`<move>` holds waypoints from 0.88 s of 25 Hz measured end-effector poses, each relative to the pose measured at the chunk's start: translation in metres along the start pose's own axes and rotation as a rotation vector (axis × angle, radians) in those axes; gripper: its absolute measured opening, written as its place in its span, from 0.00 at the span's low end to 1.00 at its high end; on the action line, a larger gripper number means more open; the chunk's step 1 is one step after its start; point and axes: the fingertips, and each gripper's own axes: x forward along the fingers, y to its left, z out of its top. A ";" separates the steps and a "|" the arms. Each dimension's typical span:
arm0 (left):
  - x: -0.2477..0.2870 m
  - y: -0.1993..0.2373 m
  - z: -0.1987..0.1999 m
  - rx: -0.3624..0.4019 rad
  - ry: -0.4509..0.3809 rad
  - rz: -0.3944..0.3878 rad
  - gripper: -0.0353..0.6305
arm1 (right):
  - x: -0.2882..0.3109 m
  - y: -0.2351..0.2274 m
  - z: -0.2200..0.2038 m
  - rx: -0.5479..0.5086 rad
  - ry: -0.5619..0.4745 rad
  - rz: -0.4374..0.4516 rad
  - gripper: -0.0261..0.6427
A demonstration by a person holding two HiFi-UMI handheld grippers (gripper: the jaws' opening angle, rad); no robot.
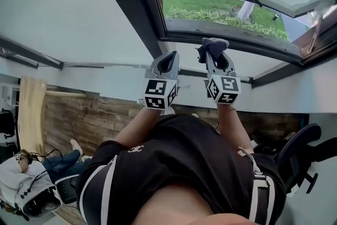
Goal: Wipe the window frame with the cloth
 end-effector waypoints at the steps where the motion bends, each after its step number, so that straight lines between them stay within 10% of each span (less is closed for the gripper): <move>1: 0.000 0.007 0.002 -0.003 -0.004 0.012 0.07 | 0.009 0.004 0.000 -0.004 0.005 0.013 0.18; 22: -0.046 0.104 -0.007 -0.067 -0.014 0.236 0.07 | 0.151 0.082 -0.054 -0.058 0.196 0.200 0.19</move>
